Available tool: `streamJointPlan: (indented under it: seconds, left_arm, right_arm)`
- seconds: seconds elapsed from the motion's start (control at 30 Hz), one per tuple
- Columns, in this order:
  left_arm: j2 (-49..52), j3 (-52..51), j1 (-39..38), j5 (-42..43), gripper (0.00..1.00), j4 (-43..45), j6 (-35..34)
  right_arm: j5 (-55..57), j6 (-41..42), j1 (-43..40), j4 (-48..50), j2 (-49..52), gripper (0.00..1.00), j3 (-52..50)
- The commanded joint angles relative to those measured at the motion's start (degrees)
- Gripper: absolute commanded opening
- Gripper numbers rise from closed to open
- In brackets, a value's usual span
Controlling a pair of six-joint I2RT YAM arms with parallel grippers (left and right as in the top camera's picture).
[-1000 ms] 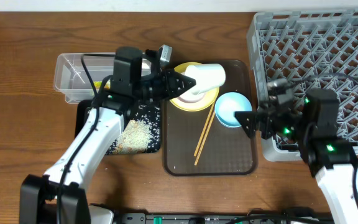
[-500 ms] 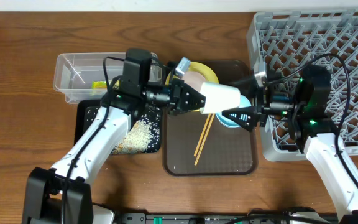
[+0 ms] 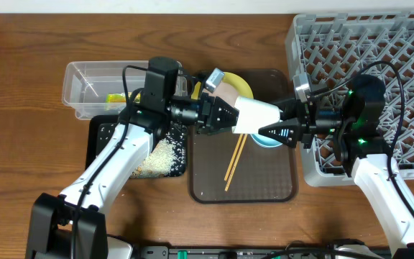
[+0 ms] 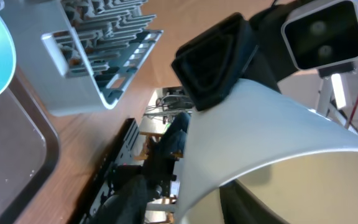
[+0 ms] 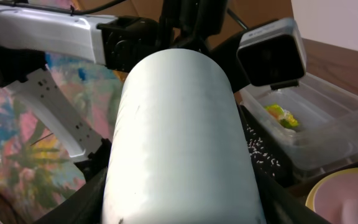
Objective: Sort waste into correct bins and load items into the dishwasher rack
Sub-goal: 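Lift the white cup with the left gripper and hand it to the right gripper, then place the white cup into the dishwasher rack with the right gripper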
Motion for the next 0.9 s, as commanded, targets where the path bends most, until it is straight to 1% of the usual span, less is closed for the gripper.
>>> streamJointPlan:
  seconds: [0.0, 0.1, 0.13, 0.17, 0.23, 0.33, 0.43, 0.53, 0.6, 0.73, 0.87]
  left_arm:
    - [-0.1, 0.3, 0.0, -6.8, 0.57, -4.5, 7.7]
    - [-0.1, 0.3, 0.1, -24.7, 0.65, -16.1, 16.0]
    - [-0.1, 0.3, 0.1, -33.4, 0.66, -20.5, 19.4]
    - [-0.3, 0.3, 0.2, -38.3, 0.67, -22.9, 21.7]
    - [-1.6, 0.4, 0.6, -44.1, 0.7, -26.7, 25.4]
    - [-6.2, 0.8, 1.9, -49.7, 0.72, -30.2, 27.3]
    - [-12.7, 0.8, 3.7, -53.9, 0.72, -32.4, 28.2]
    - [-19.4, 0.8, 5.7, -57.7, 0.73, -35.3, 28.2]
    - [-23.4, 0.8, 7.4, -60.0, 0.73, -37.7, 28.2]
    - [-29.5, 0.8, 11.0, -64.3, 0.74, -42.7, 28.2]
    - [-31.6, 0.8, 13.8, -66.2, 0.75, -45.4, 28.2]
  right_arm:
    - [3.1, -0.2, -0.1, -0.1, 0.2, 0.45, 0.7]
    - [10.1, -0.1, -1.7, -0.6, 0.2, 0.45, 0.7]
    - [13.2, -0.1, -2.6, -1.1, 0.2, 0.45, 0.7]
    - [15.6, -0.1, -3.4, -1.7, 0.2, 0.44, 0.7]
    - [20.8, -0.2, -5.4, -3.8, 0.1, 0.43, 0.7]
    - [26.5, -0.2, -8.6, -7.9, -0.3, 0.38, 0.7]
    - [28.8, -0.9, -11.8, -11.1, -1.8, 0.32, 0.7]
    - [32.6, -1.2, -14.8, -14.4, -5.0, 0.29, 0.7]
    - [37.4, -1.6, -16.7, -18.2, -7.9, 0.23, 0.9]
    - [51.5, -4.4, -20.2, -30.8, -13.9, 0.14, 3.2]
    - [66.6, -6.0, -22.2, -46.4, -16.3, 0.02, 8.9]
